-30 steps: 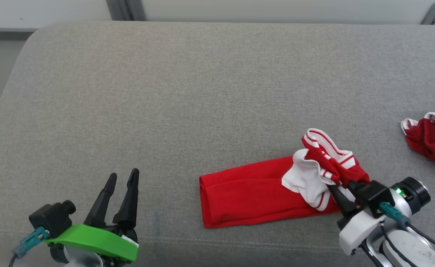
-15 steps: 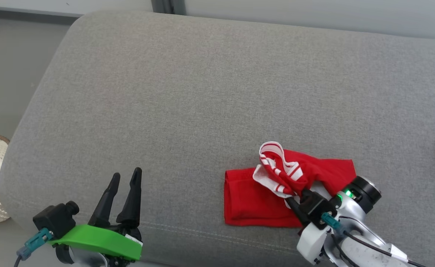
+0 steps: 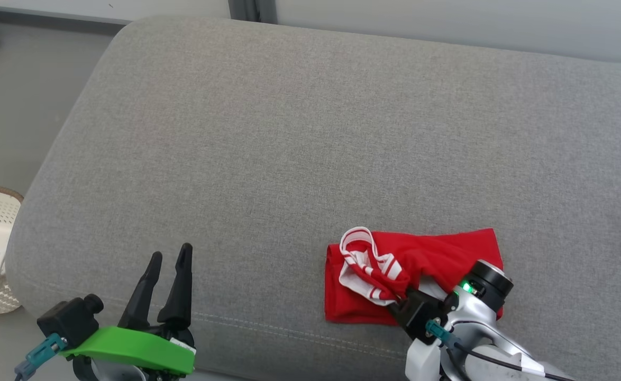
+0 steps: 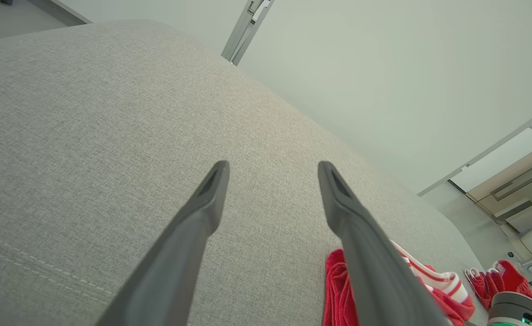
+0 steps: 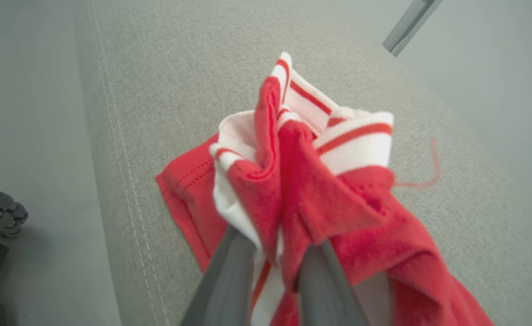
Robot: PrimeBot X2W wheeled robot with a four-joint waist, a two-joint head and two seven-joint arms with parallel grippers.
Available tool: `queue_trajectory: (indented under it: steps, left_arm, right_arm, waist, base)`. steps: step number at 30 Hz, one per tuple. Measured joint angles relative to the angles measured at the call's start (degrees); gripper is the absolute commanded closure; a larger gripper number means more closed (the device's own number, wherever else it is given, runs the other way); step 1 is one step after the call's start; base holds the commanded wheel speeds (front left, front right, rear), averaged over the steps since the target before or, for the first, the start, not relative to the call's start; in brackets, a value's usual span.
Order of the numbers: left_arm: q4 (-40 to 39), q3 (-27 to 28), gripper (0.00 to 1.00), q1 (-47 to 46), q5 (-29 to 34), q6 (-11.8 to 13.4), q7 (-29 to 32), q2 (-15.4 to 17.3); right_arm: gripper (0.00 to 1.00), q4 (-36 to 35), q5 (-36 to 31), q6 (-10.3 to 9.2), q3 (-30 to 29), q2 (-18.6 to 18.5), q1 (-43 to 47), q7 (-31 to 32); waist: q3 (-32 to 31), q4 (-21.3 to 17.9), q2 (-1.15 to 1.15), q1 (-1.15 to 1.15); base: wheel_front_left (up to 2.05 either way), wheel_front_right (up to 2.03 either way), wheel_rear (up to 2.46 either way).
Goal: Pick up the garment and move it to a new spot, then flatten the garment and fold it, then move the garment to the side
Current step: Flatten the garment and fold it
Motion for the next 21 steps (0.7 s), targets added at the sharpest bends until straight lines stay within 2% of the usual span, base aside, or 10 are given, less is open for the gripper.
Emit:
queue_trajectory:
  steps: [1, 2, 3, 4, 8, 15, 21]
  left_arm:
    - [0.1, 0.2, 0.00, 0.0, 0.2, 0.0, 0.0, -0.1]
    - [0.1, 0.6, 0.00, 0.1, 0.4, 0.0, 0.0, -0.2]
    - [0.1, 0.9, 0.00, 0.1, 0.5, 0.0, 0.0, -0.3]
    - [0.1, 1.1, 0.00, 0.1, 0.8, -0.1, 0.0, -0.3]
    - [0.4, 0.7, 0.00, 0.1, 1.3, -0.7, 0.0, -0.6]
    - [0.9, 2.0, 0.00, 0.3, 1.9, -1.1, 0.0, -0.6]
    - [1.1, 3.6, 0.00, 2.0, 2.2, -1.1, 0.0, -0.1]
  right_arm:
    - [1.00, 0.3, 0.0, 0.16, 0.1, 0.2, 0.0, 0.3]
    - [0.77, 0.8, 0.0, 0.62, 0.5, 0.3, -0.1, 0.4]
    - [0.27, 1.2, -0.2, 0.93, 0.9, 0.5, -0.1, 0.5]
    - [0.00, 1.5, -0.3, 1.04, 1.2, 0.8, -0.1, 0.9]
    - [0.00, 2.3, -0.5, 1.16, 1.6, 1.3, -0.1, 1.2]
    - [0.00, 2.6, -0.4, 3.01, 3.3, 3.3, -0.6, 1.1]
    - [0.00, -0.3, 3.5, 4.72, 3.3, 5.3, 0.6, 0.7]
  waist:
    - [0.0, -0.1, 0.00, 0.00]
    - [0.0, -0.2, 0.00, 0.00]
    - [-0.1, -0.4, 0.00, 0.00]
    - [-0.1, -0.6, 0.00, 0.00]
    - [-0.1, -1.1, 0.00, 0.00]
    - [-0.7, -2.5, 0.00, 0.00]
    - [-1.6, -4.2, 0.00, 0.00]
  base:
    - [0.00, 0.00, 0.00]
    - [0.00, 0.00, 0.00]
    - [0.00, 0.00, 0.00]
    - [0.00, 0.00, 0.00]
    - [0.00, 0.00, 0.00]
    - [0.00, 0.00, 0.00]
    - [0.00, 0.00, 0.00]
